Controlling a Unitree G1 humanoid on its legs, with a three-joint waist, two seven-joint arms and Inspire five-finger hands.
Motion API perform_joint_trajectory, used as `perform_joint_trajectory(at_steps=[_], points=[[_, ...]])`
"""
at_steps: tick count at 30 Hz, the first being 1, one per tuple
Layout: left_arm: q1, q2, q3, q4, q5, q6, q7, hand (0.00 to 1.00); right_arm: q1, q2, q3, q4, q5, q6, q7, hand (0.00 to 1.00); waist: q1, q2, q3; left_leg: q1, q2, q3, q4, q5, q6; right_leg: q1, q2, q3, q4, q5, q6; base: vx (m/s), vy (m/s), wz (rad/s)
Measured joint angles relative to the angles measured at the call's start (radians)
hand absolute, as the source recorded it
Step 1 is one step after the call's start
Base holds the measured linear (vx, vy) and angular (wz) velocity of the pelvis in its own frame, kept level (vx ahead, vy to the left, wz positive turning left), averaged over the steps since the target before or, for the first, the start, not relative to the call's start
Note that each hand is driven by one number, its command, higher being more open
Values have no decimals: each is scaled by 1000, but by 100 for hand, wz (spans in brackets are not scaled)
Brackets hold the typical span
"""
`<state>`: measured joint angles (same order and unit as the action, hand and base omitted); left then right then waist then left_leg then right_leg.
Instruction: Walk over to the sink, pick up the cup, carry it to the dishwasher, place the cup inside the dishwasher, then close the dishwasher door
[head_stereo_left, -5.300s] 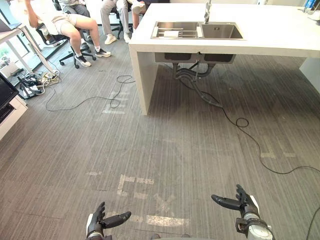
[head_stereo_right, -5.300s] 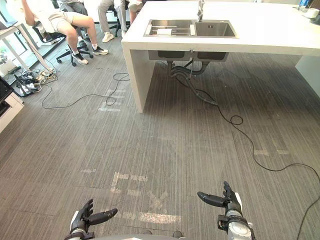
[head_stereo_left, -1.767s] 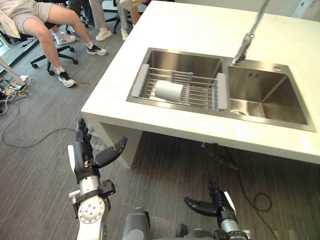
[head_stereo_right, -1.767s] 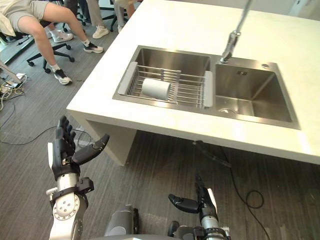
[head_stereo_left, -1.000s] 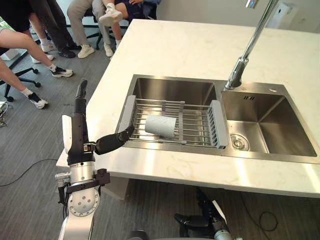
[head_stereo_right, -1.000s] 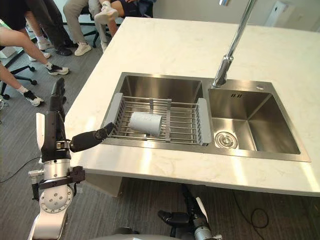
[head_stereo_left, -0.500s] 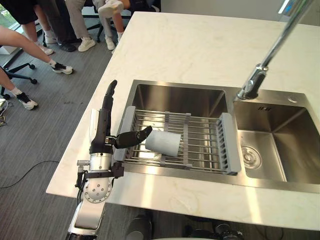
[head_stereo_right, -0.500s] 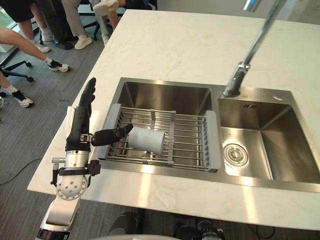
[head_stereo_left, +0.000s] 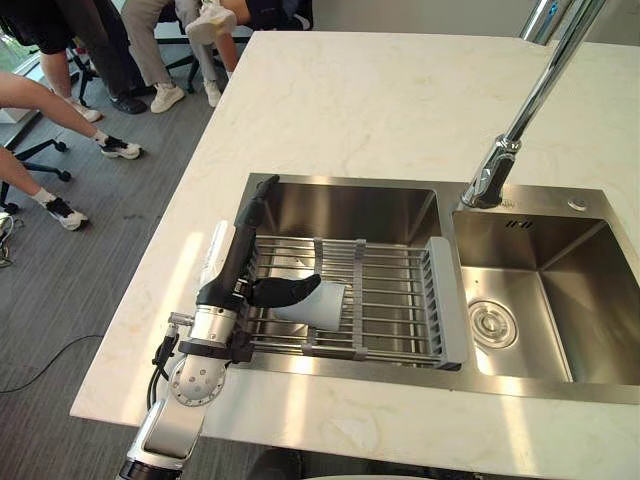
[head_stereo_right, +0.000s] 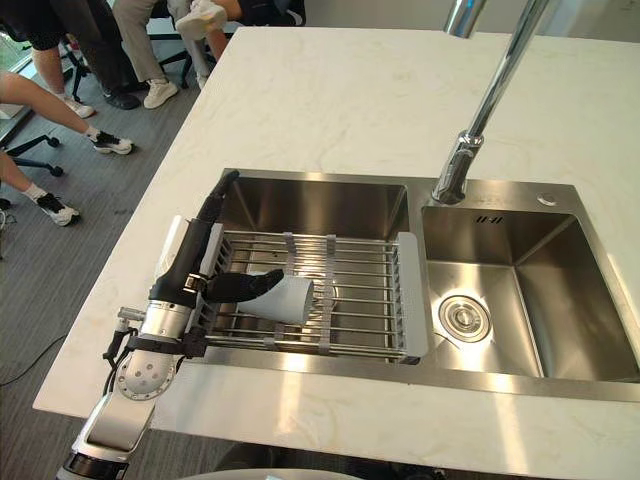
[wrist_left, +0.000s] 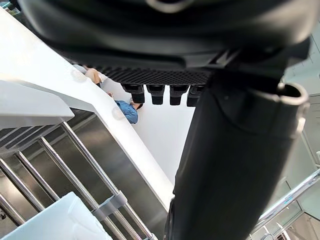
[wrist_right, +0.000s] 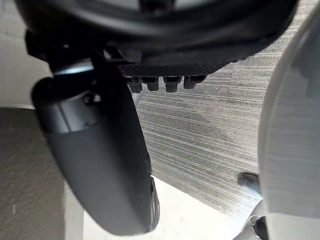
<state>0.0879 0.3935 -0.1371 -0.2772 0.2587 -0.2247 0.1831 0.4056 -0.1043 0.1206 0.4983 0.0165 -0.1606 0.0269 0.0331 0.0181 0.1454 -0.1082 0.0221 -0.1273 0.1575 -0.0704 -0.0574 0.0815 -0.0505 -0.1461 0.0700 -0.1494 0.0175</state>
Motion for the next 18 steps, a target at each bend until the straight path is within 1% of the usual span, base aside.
perform_joint_trajectory(at_steps=[4, 8, 11, 14, 18], points=[[7, 25, 0, 2, 0, 0, -18, 100, -1, -1, -1, 14, 0, 0, -2, 100, 2, -2, -22, 0, 0, -10, -25, 23, -1, -9, 1, -8, 0, 7, -5, -67, 11, 7], [17, 44, 0, 11, 17, 0, -20, 100, -4, 8, -2, 34, 0, -3, -16, 100, 3, -17, -34, 2, -2, -24, -77, 67, 1, -28, -1, -20, 0, 19, -4, -108, 32, 10], [20, 71, 0, 25, 19, 0, -20, 100, -2, 12, -10, 35, 0, -3, -26, 100, 7, -21, -36, 6, -3, -27, -103, 90, 3, -34, -2, -21, -3, 27, -1, -76, 30, 4], [20, 89, 1, 36, 40, 0, -21, 100, -1, 19, -24, 35, 0, -3, -33, 100, 8, -21, -37, 14, -4, -29, -121, 105, 4, -34, -1, -23, -4, 32, 2, -51, 18, 2], [20, 110, 1, 38, 91, 0, -32, 100, 1, 25, -34, 35, -2, -3, -36, 100, 8, -20, -37, 11, -7, -38, -122, 108, 4, -32, -1, -30, -3, 34, 3, -17, 9, 5]])
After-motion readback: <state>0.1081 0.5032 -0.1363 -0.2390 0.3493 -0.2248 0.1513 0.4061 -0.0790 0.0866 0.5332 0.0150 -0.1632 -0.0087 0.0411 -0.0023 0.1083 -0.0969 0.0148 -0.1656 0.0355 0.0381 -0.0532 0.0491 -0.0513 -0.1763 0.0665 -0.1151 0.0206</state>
